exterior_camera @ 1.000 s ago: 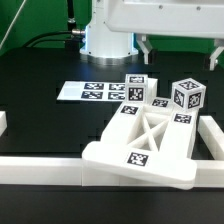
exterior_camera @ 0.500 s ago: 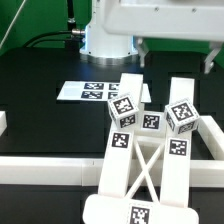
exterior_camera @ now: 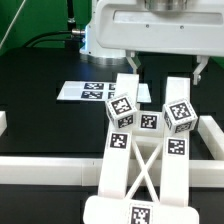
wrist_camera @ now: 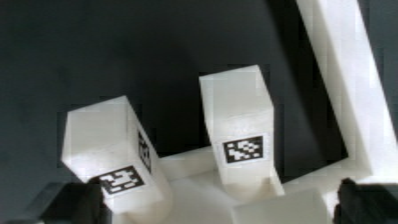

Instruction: Assemble chair

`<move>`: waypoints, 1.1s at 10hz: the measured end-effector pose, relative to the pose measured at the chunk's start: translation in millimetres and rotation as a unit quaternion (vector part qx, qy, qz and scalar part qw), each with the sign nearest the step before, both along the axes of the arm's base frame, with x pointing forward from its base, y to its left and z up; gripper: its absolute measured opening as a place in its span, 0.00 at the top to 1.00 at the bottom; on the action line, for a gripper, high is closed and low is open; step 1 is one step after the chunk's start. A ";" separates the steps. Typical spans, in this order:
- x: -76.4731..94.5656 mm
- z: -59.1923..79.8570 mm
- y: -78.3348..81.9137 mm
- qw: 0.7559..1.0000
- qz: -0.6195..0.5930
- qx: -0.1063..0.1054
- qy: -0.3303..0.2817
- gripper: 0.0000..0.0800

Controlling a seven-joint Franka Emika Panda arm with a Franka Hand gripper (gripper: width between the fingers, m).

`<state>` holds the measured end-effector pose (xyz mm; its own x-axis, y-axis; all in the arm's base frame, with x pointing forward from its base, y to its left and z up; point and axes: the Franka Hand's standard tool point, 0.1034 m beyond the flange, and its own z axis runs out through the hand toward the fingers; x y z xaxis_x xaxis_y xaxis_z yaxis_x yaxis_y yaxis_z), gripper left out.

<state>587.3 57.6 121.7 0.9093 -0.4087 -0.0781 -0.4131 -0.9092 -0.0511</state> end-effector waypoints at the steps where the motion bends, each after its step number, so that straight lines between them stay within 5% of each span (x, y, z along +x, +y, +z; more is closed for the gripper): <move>1: -0.7 4.6 1.1 1.000 0.003 0.002 -0.003 0.19; 4: 17.0 32.6 -11.5 1.000 0.010 0.008 -0.005 0.19; 6: 30.1 29.0 -22.2 1.000 0.016 0.003 -0.011 0.19; 11: 31.8 26.0 -24.7 0.999 0.040 0.003 -0.014 0.19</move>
Offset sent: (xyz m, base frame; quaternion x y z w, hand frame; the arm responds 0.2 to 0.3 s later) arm 0.0339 -0.0171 0.0411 -0.0237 -0.0154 -0.0277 0.9992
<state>619.1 32.8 147.8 0.9409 -0.3344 -0.0537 -0.3375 -0.9389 -0.0673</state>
